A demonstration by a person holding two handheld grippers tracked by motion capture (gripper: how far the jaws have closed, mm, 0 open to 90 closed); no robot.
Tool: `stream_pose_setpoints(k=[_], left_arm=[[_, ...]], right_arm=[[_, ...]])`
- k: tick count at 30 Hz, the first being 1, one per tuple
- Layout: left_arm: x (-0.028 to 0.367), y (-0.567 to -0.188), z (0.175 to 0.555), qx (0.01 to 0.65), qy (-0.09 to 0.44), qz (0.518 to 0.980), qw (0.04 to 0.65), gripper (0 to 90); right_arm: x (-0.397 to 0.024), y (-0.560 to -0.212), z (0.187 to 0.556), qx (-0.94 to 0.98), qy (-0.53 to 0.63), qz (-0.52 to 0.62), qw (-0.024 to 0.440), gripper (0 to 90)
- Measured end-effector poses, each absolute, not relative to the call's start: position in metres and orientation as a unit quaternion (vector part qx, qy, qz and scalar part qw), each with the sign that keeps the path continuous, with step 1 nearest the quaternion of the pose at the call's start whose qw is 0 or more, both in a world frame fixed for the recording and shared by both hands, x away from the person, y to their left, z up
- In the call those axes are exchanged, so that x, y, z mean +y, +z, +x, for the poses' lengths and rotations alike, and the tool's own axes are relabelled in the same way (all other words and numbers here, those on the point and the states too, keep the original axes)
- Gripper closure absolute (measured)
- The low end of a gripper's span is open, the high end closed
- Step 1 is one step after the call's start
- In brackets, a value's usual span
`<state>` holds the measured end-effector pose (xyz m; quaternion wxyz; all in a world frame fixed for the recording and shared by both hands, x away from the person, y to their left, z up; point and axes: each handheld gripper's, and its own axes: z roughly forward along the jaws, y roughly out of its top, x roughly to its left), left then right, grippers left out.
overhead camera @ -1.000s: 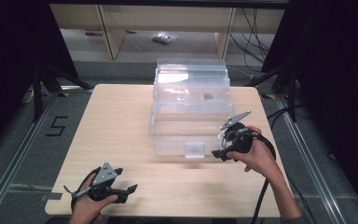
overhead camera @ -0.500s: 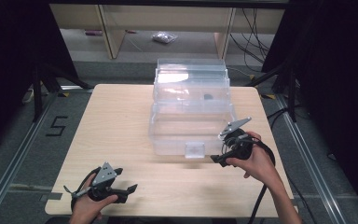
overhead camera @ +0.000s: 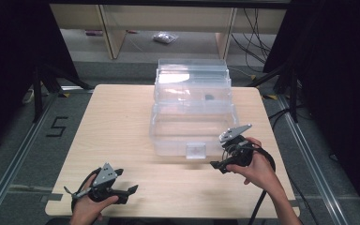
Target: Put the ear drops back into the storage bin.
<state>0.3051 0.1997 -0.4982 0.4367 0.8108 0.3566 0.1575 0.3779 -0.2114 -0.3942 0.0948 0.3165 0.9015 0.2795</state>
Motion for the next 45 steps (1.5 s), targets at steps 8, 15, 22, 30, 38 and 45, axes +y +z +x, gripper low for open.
stream_pose_setpoints(k=[8,15,22,30,38,45], left_arm=[[0.2,-0.498,0.305,0.356,0.158,0.811,0.437,17.0],[0.2,-0.498,0.305,0.355,0.158,0.811,0.436,17.0],[0.2,-0.498,0.305,0.355,0.158,0.811,0.436,17.0],[0.199,-0.498,0.305,0.356,0.157,0.811,0.436,17.0],[0.199,-0.498,0.305,0.356,0.157,0.811,0.436,17.0],[0.199,-0.498,0.305,0.356,0.157,0.811,0.437,17.0]], right_arm=[[-0.212,-0.4,0.374,0.898,0.286,0.315,0.108,21.3],[-0.215,-0.405,0.37,0.899,0.284,0.318,0.099,21.1],[-0.219,-0.409,0.367,0.899,0.283,0.32,0.094,20.9],[-0.224,-0.419,0.363,0.895,0.293,0.322,0.1,20.4],[-0.228,-0.427,0.361,0.892,0.294,0.326,0.105,20.3],[-0.23,-0.436,0.359,0.892,0.3,0.321,0.106,20.2]])
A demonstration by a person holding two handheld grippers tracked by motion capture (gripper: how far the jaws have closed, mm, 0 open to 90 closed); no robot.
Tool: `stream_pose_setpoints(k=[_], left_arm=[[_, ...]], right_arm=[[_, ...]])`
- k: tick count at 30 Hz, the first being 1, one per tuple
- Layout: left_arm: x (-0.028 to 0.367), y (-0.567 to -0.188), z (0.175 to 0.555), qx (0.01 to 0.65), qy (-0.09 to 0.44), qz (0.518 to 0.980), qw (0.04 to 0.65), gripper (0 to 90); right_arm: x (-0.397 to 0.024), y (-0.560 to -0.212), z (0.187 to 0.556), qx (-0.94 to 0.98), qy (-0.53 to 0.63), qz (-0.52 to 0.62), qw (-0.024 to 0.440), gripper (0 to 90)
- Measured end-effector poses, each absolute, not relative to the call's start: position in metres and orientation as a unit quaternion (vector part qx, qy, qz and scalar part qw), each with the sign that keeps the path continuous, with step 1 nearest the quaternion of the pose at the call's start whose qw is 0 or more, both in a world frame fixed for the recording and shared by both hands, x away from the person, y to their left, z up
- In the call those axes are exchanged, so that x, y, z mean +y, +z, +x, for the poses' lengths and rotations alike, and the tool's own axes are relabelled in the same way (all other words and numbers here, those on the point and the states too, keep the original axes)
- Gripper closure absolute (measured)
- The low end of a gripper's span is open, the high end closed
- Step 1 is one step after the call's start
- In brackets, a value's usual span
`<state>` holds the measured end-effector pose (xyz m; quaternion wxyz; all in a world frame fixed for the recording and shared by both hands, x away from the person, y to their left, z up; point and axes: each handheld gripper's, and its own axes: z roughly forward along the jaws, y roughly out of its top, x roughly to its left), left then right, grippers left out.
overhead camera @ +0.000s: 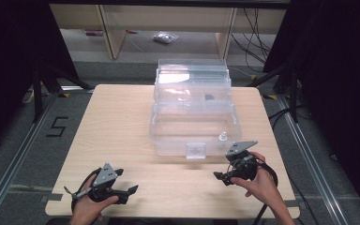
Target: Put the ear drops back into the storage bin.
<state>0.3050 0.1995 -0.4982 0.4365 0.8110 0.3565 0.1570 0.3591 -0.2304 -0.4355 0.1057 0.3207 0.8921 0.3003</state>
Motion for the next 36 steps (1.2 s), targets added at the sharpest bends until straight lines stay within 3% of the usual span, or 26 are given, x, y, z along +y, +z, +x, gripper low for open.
stream_pose_setpoints(k=[17,36], left_arm=[[0.199,-0.498,0.305,0.355,0.157,0.811,0.436,17.0],[0.199,-0.498,0.305,0.352,0.158,0.811,0.439,16.9]], right_arm=[[-0.235,-0.453,0.348,0.88,0.335,0.314,0.119,19.3],[-0.243,-0.472,0.325,0.866,0.338,0.354,0.098,18.4]])
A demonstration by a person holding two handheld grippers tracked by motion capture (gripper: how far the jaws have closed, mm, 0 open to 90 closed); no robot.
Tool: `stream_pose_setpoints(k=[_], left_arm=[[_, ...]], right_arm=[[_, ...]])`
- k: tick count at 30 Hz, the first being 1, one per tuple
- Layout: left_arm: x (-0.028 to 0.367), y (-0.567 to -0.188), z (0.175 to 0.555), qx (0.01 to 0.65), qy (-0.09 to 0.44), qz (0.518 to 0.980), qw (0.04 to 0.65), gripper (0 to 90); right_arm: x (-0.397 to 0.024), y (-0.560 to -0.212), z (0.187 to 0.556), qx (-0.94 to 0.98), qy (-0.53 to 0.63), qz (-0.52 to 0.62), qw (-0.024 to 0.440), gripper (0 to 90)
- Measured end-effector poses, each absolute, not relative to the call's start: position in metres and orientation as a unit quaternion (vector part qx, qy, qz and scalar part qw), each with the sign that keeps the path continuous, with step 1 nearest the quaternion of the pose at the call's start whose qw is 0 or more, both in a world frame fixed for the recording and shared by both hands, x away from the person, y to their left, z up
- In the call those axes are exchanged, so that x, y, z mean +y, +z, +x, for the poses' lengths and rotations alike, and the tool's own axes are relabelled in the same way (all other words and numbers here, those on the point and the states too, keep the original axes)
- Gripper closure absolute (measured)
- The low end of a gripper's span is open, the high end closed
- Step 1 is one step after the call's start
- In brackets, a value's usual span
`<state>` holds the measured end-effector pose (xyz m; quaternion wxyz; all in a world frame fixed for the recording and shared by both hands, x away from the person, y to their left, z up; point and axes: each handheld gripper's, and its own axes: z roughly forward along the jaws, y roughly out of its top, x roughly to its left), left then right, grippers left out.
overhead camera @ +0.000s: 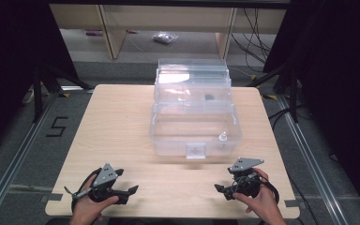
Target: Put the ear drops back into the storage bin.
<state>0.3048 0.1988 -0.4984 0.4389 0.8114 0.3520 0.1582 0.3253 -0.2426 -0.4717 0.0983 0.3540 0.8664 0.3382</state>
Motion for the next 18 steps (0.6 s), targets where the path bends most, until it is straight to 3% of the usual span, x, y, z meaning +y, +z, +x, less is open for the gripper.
stream_pose_setpoints(k=[18], left_arm=[[0.1986,-0.4976,0.3043,0.352,0.158,0.814,0.435,16.9]], right_arm=[[-0.2518,-0.4803,0.3249,0.86,0.332,0.368,0.121,17.7]])
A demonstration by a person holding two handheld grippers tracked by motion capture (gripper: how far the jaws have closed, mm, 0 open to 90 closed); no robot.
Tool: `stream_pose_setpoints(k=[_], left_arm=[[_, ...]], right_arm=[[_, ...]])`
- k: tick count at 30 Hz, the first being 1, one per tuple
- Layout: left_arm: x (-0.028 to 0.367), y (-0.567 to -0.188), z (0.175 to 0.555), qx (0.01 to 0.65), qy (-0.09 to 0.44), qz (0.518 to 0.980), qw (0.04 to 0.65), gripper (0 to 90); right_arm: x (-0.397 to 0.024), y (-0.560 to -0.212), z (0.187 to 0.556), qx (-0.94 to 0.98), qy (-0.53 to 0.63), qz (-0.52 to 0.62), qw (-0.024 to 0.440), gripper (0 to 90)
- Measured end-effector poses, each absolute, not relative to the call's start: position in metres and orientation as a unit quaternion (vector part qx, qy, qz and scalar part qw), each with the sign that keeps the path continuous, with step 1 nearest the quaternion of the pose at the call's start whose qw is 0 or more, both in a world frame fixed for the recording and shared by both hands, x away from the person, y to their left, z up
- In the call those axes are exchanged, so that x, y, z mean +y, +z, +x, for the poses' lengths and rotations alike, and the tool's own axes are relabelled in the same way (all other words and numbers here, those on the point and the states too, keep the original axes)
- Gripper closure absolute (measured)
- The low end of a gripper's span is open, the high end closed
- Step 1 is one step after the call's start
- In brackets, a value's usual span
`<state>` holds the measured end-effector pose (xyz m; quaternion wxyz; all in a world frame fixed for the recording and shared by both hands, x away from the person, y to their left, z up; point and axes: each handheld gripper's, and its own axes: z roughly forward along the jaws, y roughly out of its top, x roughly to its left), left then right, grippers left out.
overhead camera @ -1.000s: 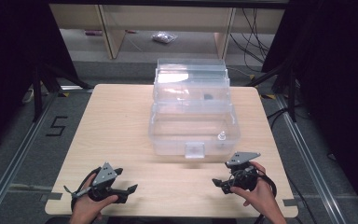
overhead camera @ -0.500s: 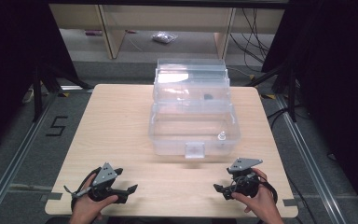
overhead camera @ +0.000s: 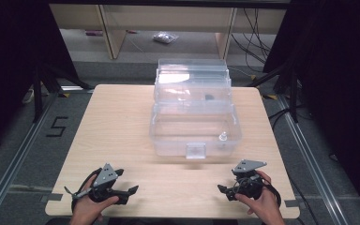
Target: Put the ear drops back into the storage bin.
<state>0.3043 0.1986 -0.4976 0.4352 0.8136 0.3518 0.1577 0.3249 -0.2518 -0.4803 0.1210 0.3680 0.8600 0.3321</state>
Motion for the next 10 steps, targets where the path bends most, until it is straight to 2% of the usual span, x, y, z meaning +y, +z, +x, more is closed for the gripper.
stream_pose_setpoints(k=[3,10], left_arm=[[0.1981,-0.4979,0.3043,0.353,0.157,0.812,0.437,17.0],[0.1984,-0.4976,0.3044,0.35,0.158,0.814,0.435,16.9]], right_arm=[[-0.2512,-0.4794,0.3243,0.858,0.327,0.379,0.113,17.7],[-0.2556,-0.4814,0.328,0.854,0.337,0.374,0.134,17.6]])
